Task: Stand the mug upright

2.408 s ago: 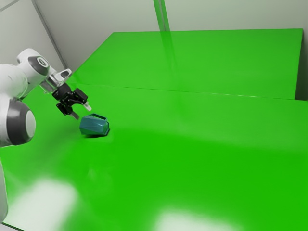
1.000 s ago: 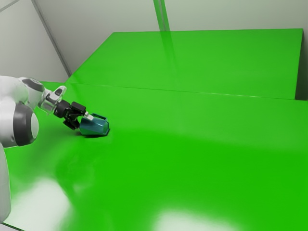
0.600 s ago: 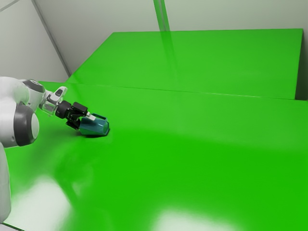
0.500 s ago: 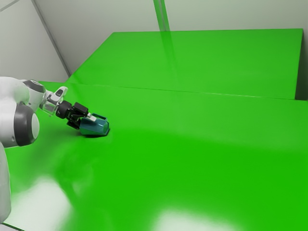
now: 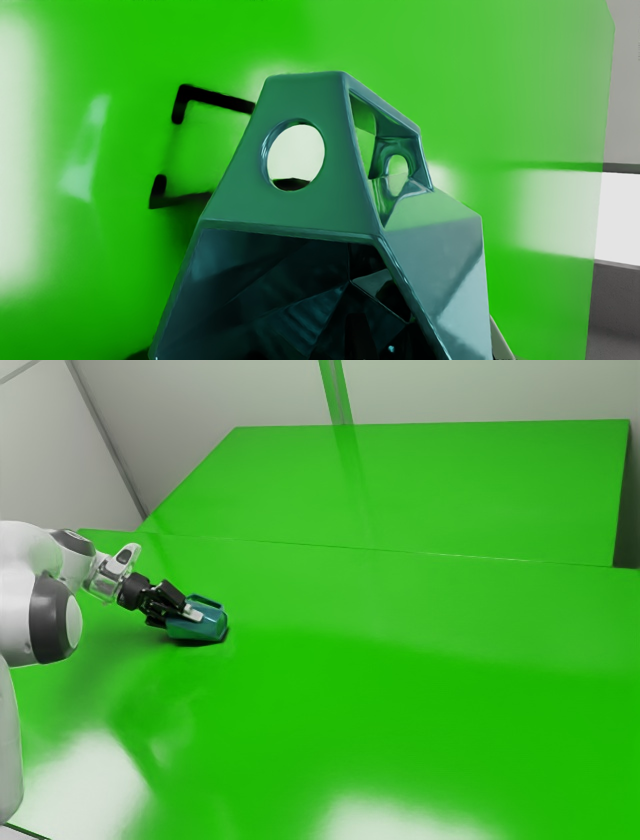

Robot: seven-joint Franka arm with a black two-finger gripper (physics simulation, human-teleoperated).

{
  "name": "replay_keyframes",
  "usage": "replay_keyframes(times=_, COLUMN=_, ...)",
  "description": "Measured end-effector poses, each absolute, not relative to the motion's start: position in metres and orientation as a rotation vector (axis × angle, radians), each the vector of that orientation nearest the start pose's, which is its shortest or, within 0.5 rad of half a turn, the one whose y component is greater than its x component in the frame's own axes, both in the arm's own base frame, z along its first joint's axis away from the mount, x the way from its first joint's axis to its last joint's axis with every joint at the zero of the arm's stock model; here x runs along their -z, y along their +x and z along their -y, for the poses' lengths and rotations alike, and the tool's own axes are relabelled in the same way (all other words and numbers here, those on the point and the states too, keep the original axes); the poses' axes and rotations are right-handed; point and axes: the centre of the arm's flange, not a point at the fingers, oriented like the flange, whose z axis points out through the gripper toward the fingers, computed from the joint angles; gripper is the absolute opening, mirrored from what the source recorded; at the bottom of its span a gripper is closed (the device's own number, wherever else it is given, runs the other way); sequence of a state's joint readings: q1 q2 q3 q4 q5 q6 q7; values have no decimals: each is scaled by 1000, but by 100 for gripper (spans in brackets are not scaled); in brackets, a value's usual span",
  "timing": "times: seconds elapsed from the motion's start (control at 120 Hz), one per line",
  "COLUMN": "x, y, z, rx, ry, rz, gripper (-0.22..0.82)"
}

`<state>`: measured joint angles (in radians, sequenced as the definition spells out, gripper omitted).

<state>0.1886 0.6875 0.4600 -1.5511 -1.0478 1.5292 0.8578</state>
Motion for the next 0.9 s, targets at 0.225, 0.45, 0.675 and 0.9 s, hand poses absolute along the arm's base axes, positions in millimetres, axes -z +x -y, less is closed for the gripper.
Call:
replay_keyframes(times=0.225, x=-285, y=605, z=-262, rx=-125, ry=2229, rz=-69, gripper=-11)
replay_keyframes(times=0.45, x=-322, y=619, z=-235, rx=-164, ry=2242, rz=14, gripper=-16)
replay_keyframes(times=0.675, x=-390, y=622, z=-172, rx=-159, ry=2373, rz=211, gripper=-18)
replay_keyframes(times=0.9, x=-432, y=604, z=-83, rx=-70, ry=2643, rz=581, gripper=-18)
